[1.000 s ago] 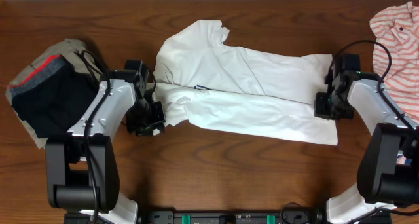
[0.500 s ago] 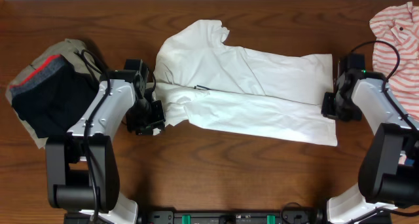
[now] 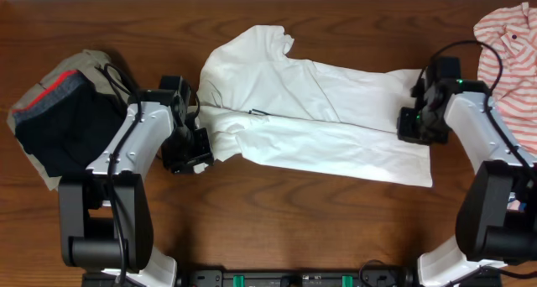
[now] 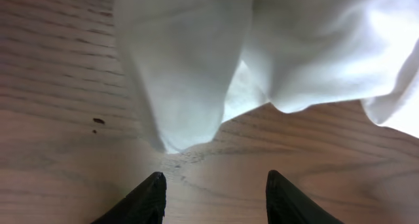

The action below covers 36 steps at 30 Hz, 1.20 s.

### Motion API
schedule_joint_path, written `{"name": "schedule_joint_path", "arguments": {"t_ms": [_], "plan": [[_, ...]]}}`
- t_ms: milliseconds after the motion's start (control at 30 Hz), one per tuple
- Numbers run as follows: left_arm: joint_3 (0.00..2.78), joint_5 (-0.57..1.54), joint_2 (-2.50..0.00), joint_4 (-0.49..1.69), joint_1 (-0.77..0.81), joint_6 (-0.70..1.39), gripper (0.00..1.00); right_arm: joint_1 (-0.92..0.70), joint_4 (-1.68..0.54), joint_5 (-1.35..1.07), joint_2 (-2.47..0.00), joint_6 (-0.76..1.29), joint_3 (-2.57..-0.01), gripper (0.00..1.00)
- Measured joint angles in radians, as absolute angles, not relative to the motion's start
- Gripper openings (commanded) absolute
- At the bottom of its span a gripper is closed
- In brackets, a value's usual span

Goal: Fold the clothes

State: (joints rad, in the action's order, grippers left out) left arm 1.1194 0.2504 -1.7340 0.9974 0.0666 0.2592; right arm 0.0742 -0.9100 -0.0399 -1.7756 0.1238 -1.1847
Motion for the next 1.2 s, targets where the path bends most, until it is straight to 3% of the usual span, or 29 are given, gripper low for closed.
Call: {"name": "schedule_joint_path", "arguments": {"t_ms": [800,833,933,967,1033,1200], "plan": [[0.945,0.206,-1.734,0.732,0.067,0.289,0.51,0.062,-0.788,-0.057,-1.776,0.121,-1.032,0.08],[0.937,0.206,-1.734,0.717,0.067,0.289,0.48,0.062,-0.788,-0.057,-1.776,0.121,-1.032,0.08],[0.931,0.202,-1.73,0.667,0.067,0.295,0.24,0.062,-0.788,-0.057,-1.776,0.121,-1.032,0.07],[0.93,0.199,-1.73,0.653,0.067,0.297,0.2,0.062,-0.789,-0.057,-1.776,0.121,-1.032,0.07],[0.928,0.176,-1.73,0.629,0.067,0.294,0.14,0.062,-0.791,-0.057,-1.776,0.121,-1.032,0.06],[0.928,0.099,-1.73,0.619,0.068,0.292,0.13,0.062,-0.804,-0.057,-1.776,0.12,-1.032,0.04]]}}
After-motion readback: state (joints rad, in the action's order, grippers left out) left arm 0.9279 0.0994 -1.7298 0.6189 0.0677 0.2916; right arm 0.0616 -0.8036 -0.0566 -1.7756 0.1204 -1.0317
